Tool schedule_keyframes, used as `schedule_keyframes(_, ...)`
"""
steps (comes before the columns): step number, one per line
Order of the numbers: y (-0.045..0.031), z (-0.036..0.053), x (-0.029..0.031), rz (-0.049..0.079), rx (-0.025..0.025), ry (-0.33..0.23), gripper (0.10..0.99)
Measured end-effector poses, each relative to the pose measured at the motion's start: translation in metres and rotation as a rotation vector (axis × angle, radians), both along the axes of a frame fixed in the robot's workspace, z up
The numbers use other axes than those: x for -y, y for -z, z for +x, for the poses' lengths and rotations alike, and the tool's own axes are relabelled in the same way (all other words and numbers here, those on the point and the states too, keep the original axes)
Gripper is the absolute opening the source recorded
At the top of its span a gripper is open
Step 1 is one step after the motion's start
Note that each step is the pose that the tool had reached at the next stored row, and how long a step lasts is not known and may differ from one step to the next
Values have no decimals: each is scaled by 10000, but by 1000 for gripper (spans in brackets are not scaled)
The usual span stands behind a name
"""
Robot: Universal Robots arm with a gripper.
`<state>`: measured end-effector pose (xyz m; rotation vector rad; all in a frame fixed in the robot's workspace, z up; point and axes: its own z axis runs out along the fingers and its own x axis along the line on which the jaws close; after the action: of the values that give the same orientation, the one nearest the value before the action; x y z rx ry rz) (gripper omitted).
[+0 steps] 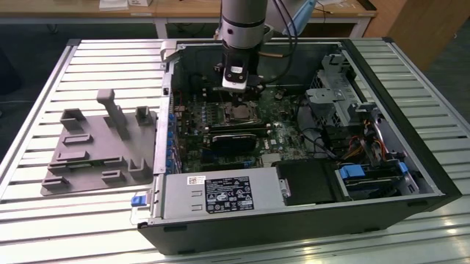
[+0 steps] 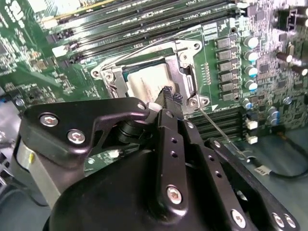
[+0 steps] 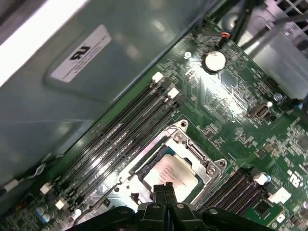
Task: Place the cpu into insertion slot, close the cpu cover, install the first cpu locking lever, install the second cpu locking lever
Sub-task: 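Close the cpu cover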
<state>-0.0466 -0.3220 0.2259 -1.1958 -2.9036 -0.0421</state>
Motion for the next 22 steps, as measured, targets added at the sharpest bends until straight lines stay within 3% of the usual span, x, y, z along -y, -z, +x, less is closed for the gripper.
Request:
schedule_keyframes(10, 2, -1, 1, -20, 2, -1439, 106)
schedule_keyframes(22, 25, -2, 2, -24, 83, -3225, 106)
